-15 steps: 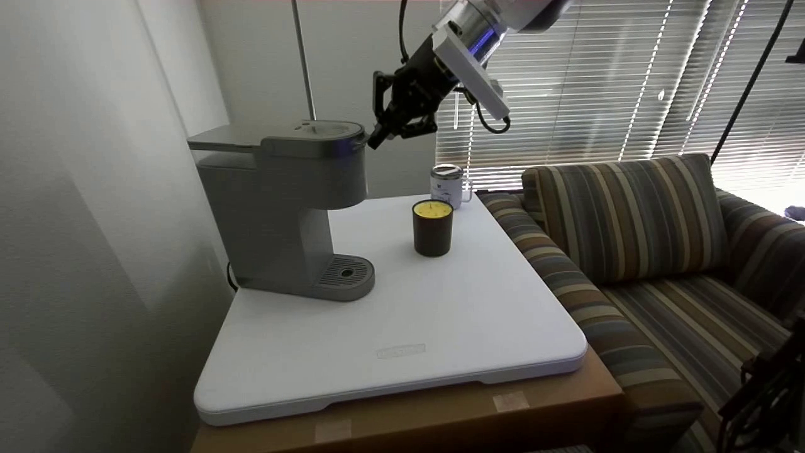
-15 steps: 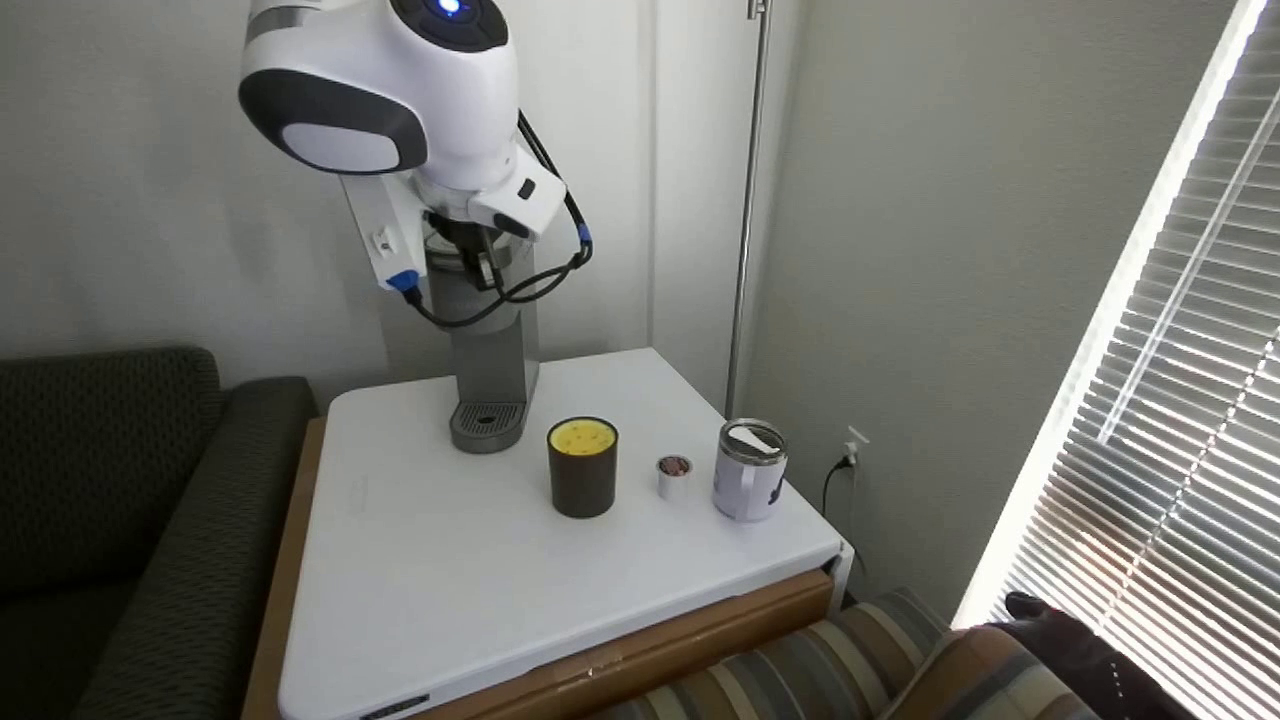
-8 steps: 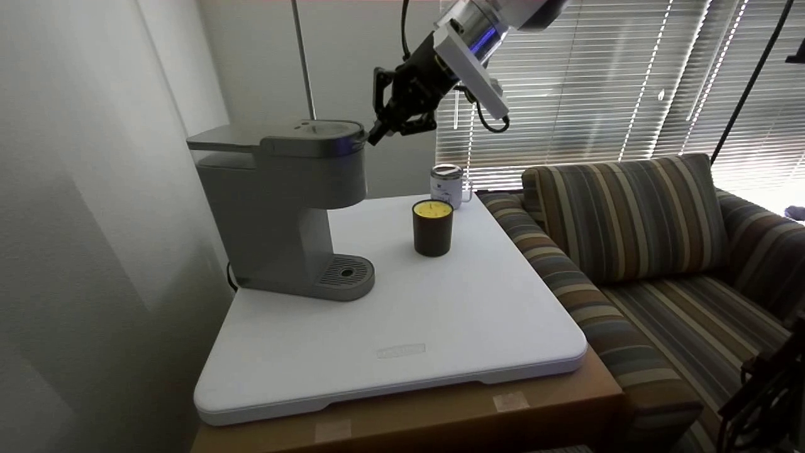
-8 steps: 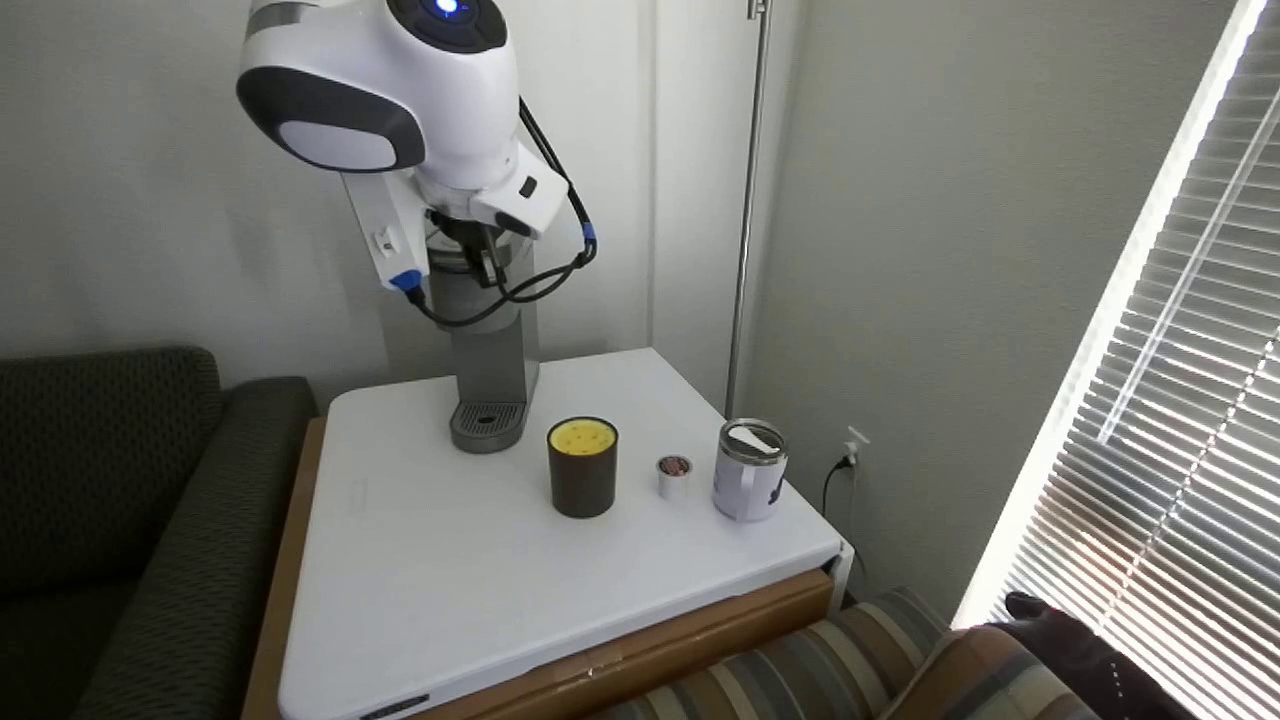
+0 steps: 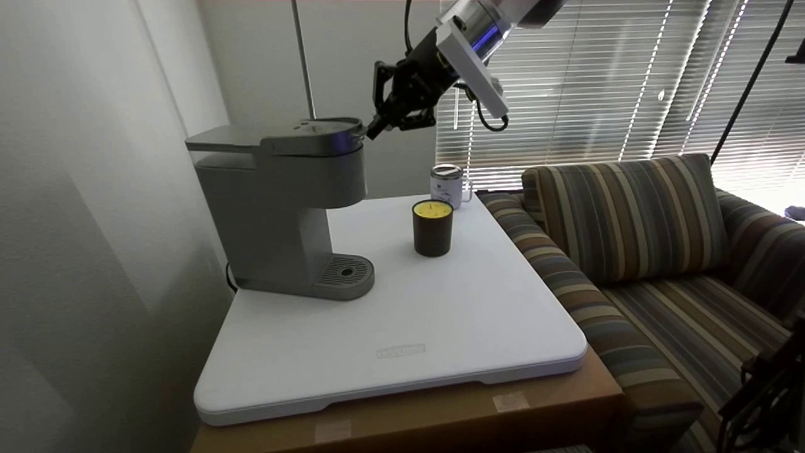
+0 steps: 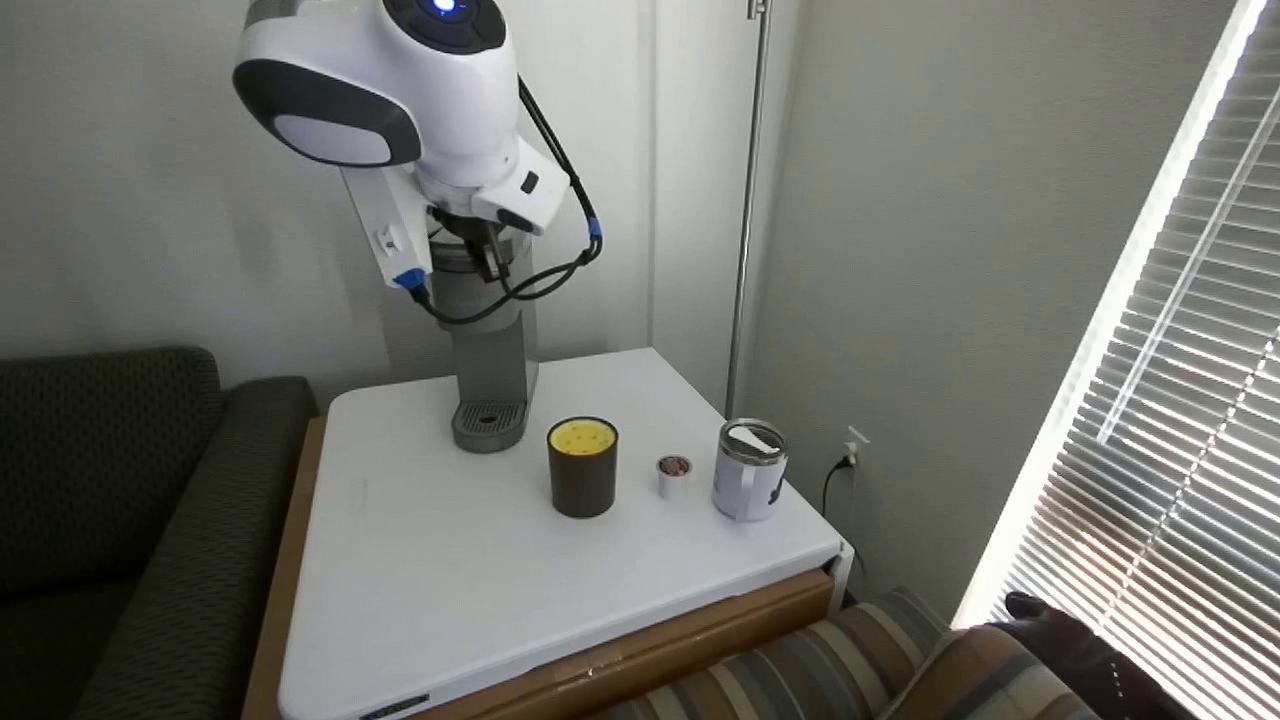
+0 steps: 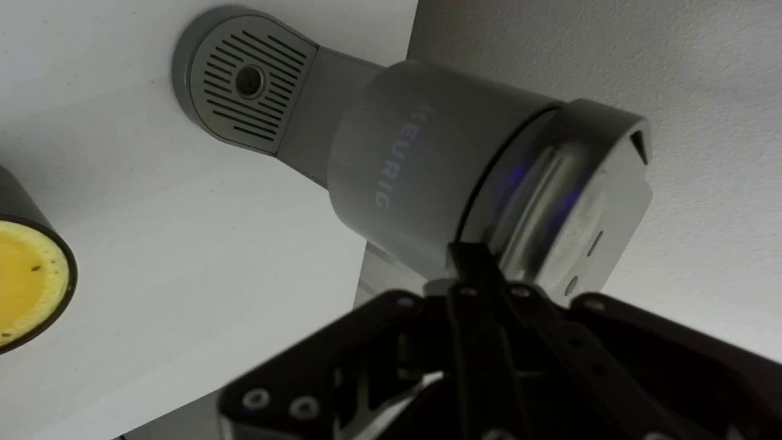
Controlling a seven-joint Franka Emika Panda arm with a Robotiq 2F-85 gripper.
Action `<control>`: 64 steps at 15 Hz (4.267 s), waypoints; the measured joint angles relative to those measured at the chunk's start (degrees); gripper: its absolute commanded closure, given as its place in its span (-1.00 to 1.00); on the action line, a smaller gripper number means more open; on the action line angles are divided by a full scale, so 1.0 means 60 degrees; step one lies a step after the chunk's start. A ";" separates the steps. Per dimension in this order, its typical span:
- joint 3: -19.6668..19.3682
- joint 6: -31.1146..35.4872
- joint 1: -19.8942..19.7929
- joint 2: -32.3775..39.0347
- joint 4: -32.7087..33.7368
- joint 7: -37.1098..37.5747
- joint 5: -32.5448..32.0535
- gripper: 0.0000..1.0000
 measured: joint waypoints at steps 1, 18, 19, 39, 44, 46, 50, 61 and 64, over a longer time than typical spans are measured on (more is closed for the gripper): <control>0.0000 0.0000 -0.0001 -0.0064 0.0000 -0.0083 0.0110 1.00; 0.0036 -0.0008 -0.0001 -0.0408 -0.0005 -0.0856 0.1097 1.00; 0.0038 -0.0010 -0.0001 -0.0426 -0.0005 -0.0973 0.1191 1.00; 0.0234 -0.0033 0.0023 -0.1148 0.0026 -0.1369 0.1481 1.00; 0.0208 0.0759 0.0016 -0.1208 -0.0058 -0.1417 0.1520 1.00; 0.0189 0.1202 0.0017 -0.1229 -0.0186 -0.1377 0.1511 1.00; 0.0081 0.1559 0.0112 -0.1269 -0.0729 -0.0522 0.0845 1.00; 0.0168 0.1406 0.0411 -0.1275 -0.1381 0.0765 -0.0291 1.00; 0.0242 0.1310 0.0411 -0.1275 -0.1343 0.0748 -0.0266 1.00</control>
